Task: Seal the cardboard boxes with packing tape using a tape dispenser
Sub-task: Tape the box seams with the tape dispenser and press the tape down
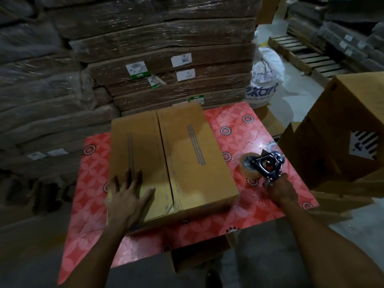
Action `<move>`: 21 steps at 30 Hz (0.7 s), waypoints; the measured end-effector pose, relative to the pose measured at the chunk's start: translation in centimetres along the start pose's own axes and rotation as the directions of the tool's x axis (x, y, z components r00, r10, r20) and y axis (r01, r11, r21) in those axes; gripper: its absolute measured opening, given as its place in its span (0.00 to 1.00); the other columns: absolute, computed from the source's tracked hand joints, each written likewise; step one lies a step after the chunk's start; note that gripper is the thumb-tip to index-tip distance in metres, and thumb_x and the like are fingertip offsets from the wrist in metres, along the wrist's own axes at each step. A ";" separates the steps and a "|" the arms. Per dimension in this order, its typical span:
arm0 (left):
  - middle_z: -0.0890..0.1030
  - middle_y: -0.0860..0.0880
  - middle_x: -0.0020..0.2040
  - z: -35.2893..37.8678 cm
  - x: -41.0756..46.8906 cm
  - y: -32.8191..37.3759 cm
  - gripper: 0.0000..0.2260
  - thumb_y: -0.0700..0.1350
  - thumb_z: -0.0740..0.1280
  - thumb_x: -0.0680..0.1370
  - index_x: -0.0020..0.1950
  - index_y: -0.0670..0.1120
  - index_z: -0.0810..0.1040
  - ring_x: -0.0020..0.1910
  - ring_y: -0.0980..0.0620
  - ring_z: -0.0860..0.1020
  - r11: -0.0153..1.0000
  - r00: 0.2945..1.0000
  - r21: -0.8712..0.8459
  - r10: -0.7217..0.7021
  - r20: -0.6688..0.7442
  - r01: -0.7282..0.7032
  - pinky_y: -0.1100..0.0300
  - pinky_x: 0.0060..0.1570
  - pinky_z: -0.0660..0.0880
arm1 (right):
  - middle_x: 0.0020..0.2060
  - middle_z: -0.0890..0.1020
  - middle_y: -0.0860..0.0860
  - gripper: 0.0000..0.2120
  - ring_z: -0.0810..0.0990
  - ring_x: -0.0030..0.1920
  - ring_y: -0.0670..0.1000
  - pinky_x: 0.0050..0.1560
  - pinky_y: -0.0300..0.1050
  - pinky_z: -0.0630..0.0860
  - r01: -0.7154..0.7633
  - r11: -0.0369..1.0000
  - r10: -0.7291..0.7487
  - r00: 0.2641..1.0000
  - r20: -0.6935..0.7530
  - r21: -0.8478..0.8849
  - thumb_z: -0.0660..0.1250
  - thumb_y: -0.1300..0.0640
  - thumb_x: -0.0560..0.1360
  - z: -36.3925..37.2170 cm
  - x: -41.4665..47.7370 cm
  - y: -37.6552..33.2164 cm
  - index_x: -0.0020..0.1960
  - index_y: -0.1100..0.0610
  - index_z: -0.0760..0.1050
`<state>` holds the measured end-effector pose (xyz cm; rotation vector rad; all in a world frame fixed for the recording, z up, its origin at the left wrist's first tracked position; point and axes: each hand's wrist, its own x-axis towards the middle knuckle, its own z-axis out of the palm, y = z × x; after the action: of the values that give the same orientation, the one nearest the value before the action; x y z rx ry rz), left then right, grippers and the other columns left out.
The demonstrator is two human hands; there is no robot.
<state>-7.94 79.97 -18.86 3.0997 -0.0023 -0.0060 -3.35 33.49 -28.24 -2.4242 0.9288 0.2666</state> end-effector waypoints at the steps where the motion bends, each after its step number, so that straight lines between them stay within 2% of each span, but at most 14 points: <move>1: 0.58 0.43 0.81 0.2 -0.2 -0.1 0.34 0.70 0.53 0.78 0.81 0.58 0.51 0.77 0.35 0.55 0.999 1.000 -0.031 -0.015 0.011 0.015 0.35 0.72 0.59 | 0.54 0.80 0.62 0.27 0.80 0.51 0.65 0.53 0.61 0.78 0.009 1.000 -0.009 1.000 0.024 0.007 0.66 0.41 0.75 0.3 0.0 0.1 0.64 0.57 0.62; 2: 0.54 0.45 0.82 0.0 -0.4 -0.1 0.35 0.71 0.51 0.77 0.81 0.58 0.50 0.78 0.36 0.52 0.994 0.993 -0.061 -0.082 0.084 0.087 0.35 0.72 0.59 | 0.54 0.80 0.61 0.28 0.81 0.50 0.65 0.52 0.60 0.78 0.002 1.000 -0.003 0.999 0.040 0.020 0.66 0.41 0.74 0.2 -0.4 -0.1 0.65 0.56 0.62; 3: 0.54 0.46 0.82 0.5 -0.6 -0.3 0.34 0.71 0.50 0.77 0.81 0.59 0.52 0.77 0.35 0.51 0.996 0.994 -0.033 -0.085 0.072 0.087 0.35 0.71 0.61 | 0.55 0.80 0.62 0.29 0.81 0.51 0.65 0.52 0.59 0.78 -0.012 0.999 0.009 0.999 0.051 0.045 0.67 0.41 0.74 0.1 -0.7 -0.3 0.66 0.56 0.61; 5: 0.62 0.41 0.78 0.5 -1.2 0.2 0.28 0.65 0.53 0.80 0.78 0.58 0.58 0.73 0.33 0.59 0.999 0.999 0.038 0.019 0.037 -0.020 0.32 0.67 0.67 | 0.56 0.80 0.62 0.32 0.80 0.54 0.65 0.53 0.57 0.78 -0.025 0.994 0.020 0.999 0.040 0.108 0.71 0.43 0.72 -0.4 -0.8 -1.1 0.68 0.58 0.63; 7: 0.70 0.38 0.73 -0.1 -1.9 1.3 0.22 0.61 0.54 0.81 0.74 0.55 0.61 0.69 0.32 0.67 0.994 0.996 0.059 0.087 0.019 -0.088 0.30 0.64 0.68 | 0.53 0.82 0.60 0.35 0.81 0.52 0.63 0.53 0.56 0.79 -0.023 0.986 0.018 0.999 0.031 0.168 0.71 0.38 0.65 -1.5 -0.7 -2.4 0.65 0.56 0.70; 9: 0.72 0.38 0.71 0.1 -2.3 1.6 0.23 0.62 0.45 0.83 0.72 0.54 0.64 0.70 0.33 0.69 0.984 0.989 0.098 0.149 0.004 -0.148 0.29 0.66 0.65 | 0.49 0.84 0.58 0.34 0.82 0.49 0.61 0.50 0.54 0.80 -0.010 0.970 0.003 0.999 0.033 0.245 0.70 0.35 0.59 -1.5 1.8 -2.7 0.58 0.55 0.77; 10: 0.71 0.40 0.73 -0.2 -2.4 1.9 0.27 0.65 0.41 0.83 0.74 0.55 0.64 0.73 0.34 0.66 0.992 0.993 0.081 0.087 0.078 -0.094 0.30 0.69 0.62 | 0.46 0.84 0.56 0.32 0.83 0.47 0.60 0.47 0.53 0.80 0.009 0.955 -0.016 1.000 0.022 0.295 0.72 0.38 0.57 -2.3 2.0 -3.5 0.55 0.55 0.79; 12: 0.60 0.45 0.80 0.8 -2.3 1.5 0.33 0.72 0.39 0.79 0.79 0.58 0.60 0.78 0.37 0.55 0.998 0.985 0.017 -0.065 0.160 0.064 0.32 0.73 0.56 | 0.38 0.83 0.53 0.20 0.81 0.38 0.56 0.39 0.50 0.80 0.070 0.867 -0.086 0.996 0.010 0.494 0.77 0.50 0.57 -5.1 -0.5 -6.8 0.47 0.56 0.82; 14: 0.48 0.49 0.83 1.7 -3.0 2.1 0.37 0.75 0.37 0.76 0.80 0.62 0.56 0.80 0.37 0.48 0.996 0.976 -0.006 -0.090 0.197 0.092 0.32 0.73 0.55 | 0.32 0.78 0.55 0.09 0.73 0.30 0.53 0.29 0.43 0.71 0.095 0.770 -0.181 0.981 0.072 0.631 0.76 0.63 0.65 -8.0 -3.1 -10.1 0.43 0.58 0.81; 15: 0.48 0.48 0.83 1.6 -3.4 2.7 0.37 0.75 0.37 0.76 0.80 0.61 0.57 0.80 0.37 0.48 0.991 0.970 -0.060 -0.102 0.220 0.118 0.32 0.73 0.55 | 0.32 0.75 0.56 0.07 0.70 0.28 0.52 0.28 0.42 0.67 0.094 0.728 -0.236 0.965 0.119 0.679 0.74 0.67 0.68 -9.3 -4.0 -11.6 0.44 0.59 0.80; 17: 0.54 0.45 0.82 0.8 -4.8 4.8 0.36 0.73 0.46 0.76 0.80 0.57 0.59 0.80 0.36 0.53 0.953 0.954 -0.180 -0.202 0.223 0.244 0.32 0.74 0.54 | 0.34 0.75 0.57 0.06 0.69 0.26 0.50 0.26 0.41 0.66 0.043 0.634 -0.339 0.913 0.226 0.772 0.69 0.69 0.71 -11.3 -5.3 -14.0 0.46 0.60 0.78; 19: 0.59 0.43 0.81 -0.1 -6.4 6.8 0.37 0.72 0.45 0.76 0.80 0.55 0.62 0.78 0.34 0.56 0.963 0.953 -0.118 -0.212 0.218 0.241 0.30 0.72 0.55 | 0.33 0.74 0.54 0.06 0.69 0.25 0.48 0.23 0.39 0.65 -0.050 0.538 -0.454 0.824 0.339 0.841 0.64 0.69 0.75 -12.7 -6.9 -16.1 0.45 0.60 0.75; 21: 0.55 0.45 0.81 -0.8 -6.8 7.9 0.37 0.73 0.39 0.77 0.80 0.57 0.58 0.78 0.33 0.53 0.988 0.936 0.011 -0.148 0.320 0.153 0.29 0.71 0.56 | 0.30 0.73 0.53 0.08 0.68 0.23 0.47 0.22 0.38 0.64 -0.152 0.482 -0.543 0.721 0.431 0.863 0.59 0.68 0.77 -13.1 -8.9 -17.8 0.43 0.61 0.73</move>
<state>-14.79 72.09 -17.69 3.0355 0.2232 -0.5116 1.88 42.65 -6.86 -1.2572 0.2471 0.4124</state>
